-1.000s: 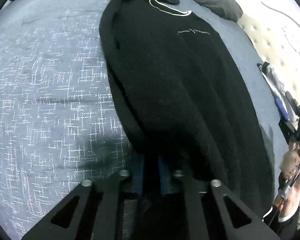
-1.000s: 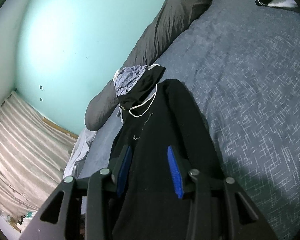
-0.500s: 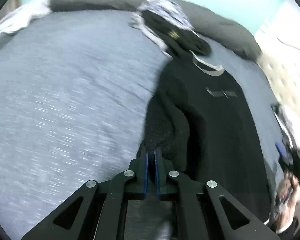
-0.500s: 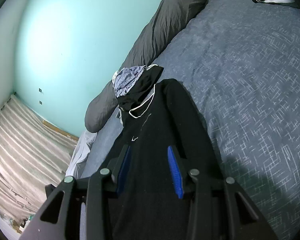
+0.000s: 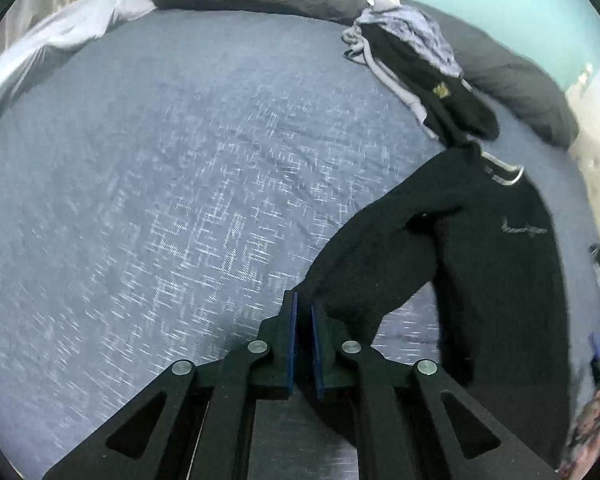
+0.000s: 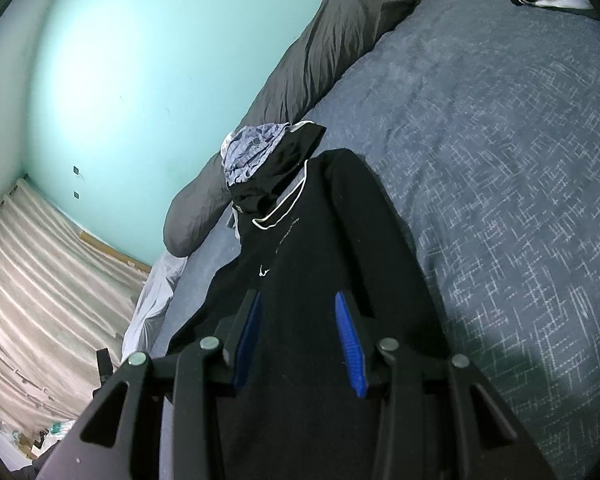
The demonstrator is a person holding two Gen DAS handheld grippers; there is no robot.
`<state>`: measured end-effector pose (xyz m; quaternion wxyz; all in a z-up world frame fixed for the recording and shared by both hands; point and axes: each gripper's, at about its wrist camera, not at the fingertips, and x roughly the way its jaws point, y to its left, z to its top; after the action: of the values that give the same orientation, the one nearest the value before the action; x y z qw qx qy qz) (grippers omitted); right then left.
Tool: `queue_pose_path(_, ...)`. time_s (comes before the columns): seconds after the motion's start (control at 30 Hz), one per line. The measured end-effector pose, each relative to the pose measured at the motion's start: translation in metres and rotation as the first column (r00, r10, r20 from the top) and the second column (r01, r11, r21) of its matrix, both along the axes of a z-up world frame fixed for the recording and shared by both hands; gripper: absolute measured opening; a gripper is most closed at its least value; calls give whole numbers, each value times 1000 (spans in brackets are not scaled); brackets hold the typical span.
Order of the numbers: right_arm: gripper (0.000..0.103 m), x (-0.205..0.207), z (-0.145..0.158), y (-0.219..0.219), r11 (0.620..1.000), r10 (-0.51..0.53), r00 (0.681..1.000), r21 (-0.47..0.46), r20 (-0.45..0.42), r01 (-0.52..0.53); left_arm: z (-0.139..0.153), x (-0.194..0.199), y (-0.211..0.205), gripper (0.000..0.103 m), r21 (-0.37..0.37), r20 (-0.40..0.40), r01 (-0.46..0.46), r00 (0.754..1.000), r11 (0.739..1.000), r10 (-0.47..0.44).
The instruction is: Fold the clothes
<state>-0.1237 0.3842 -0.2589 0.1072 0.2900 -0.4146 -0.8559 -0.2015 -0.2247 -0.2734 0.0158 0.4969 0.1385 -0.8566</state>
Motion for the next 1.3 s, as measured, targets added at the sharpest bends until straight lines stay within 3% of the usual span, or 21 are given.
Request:
queue_pose_path(0.07,38,-1,-1,1,1000,-2,1000,0,1,2,0,11,-6,31,38,-12,-23,1000,999,24)
queue_pose_path(0.13,38,-2,-1,0,1000,-1,1000,-2,3,1,-7,23,-5,44,83,4,-19,1000,996,19)
queue_pose_path(0.27,38,-6,-3,-7,1000,17,1000,8,11,-17,-20,44,1,48,162,25,-12,1000,987,8)
queue_pose_path(0.47,38,-6,-3,-13,999,28,1000,23,10,-28,-38,48,20,54,212,51,1,999,977,-12)
queue_pose_path(0.53,38,-6,-3,-12,999,27,1000,22,12,-27,-42,45,31,51,152,67,22,997,988,-32)
queue_pose_path(0.6,38,-6,-3,-11,1000,24,1000,19,11,-25,-43,42,37,30,105,83,40,995,994,-49)
queue_pose_path(0.73,38,-6,-2,-9,1000,20,1000,12,9,-20,-31,39,36,14,45,79,54,995,998,-58)
queue_pose_path(0.9,38,-7,-2,-6,1000,15,1000,3,6,-15,24,41,13,12,-88,0,36,999,996,-36)
queue_pose_path(1.07,38,-6,-2,-9,1000,17,1000,5,3,-17,82,39,-11,11,-246,-77,29,996,969,-49)
queue_pose_path(1.17,38,-7,-2,-13,1000,22,1000,12,7,-22,88,38,8,11,-356,-30,128,989,926,-148)
queue_pose_path(1.3,38,-9,-2,-19,999,31,999,25,9,-31,43,41,47,12,-328,92,306,952,894,-292)
